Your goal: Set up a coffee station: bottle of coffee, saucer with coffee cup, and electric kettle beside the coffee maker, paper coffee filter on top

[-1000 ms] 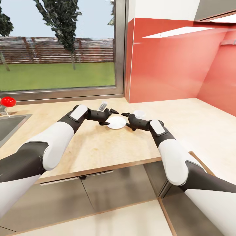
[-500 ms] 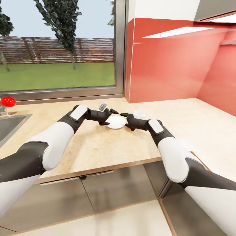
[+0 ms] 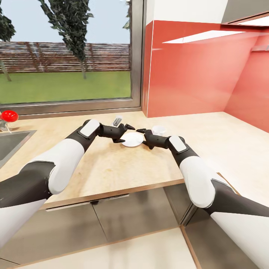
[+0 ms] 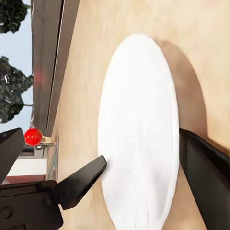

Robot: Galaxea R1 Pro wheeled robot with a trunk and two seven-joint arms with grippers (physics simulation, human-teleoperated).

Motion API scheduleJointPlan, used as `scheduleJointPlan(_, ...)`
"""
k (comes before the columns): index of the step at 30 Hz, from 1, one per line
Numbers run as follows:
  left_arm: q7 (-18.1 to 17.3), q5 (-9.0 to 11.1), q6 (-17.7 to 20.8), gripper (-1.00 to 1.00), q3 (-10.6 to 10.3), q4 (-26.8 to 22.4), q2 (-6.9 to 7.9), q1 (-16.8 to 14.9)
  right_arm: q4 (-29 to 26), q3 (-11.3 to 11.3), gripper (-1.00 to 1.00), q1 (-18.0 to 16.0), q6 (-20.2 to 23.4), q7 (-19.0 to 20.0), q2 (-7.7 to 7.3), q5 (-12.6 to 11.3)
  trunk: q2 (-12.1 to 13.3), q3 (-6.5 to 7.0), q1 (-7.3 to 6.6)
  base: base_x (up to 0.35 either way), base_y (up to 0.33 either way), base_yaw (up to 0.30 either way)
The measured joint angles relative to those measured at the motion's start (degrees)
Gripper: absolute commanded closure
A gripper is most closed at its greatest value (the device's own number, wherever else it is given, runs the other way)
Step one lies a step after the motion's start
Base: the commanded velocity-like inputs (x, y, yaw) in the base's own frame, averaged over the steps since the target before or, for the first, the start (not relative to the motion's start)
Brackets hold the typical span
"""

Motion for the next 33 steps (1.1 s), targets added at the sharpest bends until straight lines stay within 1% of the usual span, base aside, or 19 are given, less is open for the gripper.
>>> scheduleJointPlan(7, -0.05, -0.01, 0.05, -1.00, 0.01, 0.00, 0.07, 0.00, 0.87, 0.03, -1.00, -0.47, -0.08, 0.05, 0.00, 0.27, 0.00, 0.00, 0.00, 0.000, 0.000, 0.000)
scheduleJointPlan(13, -0.13, -0.04, 0.06, -1.00, 0.05, 0.00, 0.16, 0.00, 2.83, 0.03, -1.00, -1.48, -0.10, 0.11, 0.00, 0.32, 0.00, 0.00, 0.00, 0.000, 0.000, 0.000)
scheduleJointPlan(24, -0.14, -0.04, 0.06, -1.00, 0.06, 0.00, 0.19, 0.00, 3.17, 0.00, -1.00, -1.66, -0.08, 0.12, 0.00, 0.19, 0.00, 0.00, 0.00, 0.000, 0.000, 0.000)
scheduleJointPlan(25, -0.14, -0.04, 0.06, -1.00, 0.06, 0.00, 0.18, 0.00, 3.19, 0.01, 1.00, -1.67, -0.09, 0.10, 0.00, 0.21, 0.00, 0.00, 0.00, 0.000, 0.000, 0.000)
scheduleJointPlan(30, -0.17, 0.13, 0.05, -1.00, 0.15, -0.01, 0.18, -0.01, 3.27, 0.30, 1.00, -1.68, -0.11, 0.44, 0.01, 0.96, 0.00, 0.00, 0.00, 0.000, 0.000, 0.000)
scheduleJointPlan(33, -0.18, 0.19, 0.06, -1.00, 0.15, -0.01, 0.20, -0.02, 3.27, 0.28, 1.00, -1.69, -0.11, 0.43, 0.01, 0.96, 0.00, 0.00, 0.00, 0.000, 0.000, 0.000)
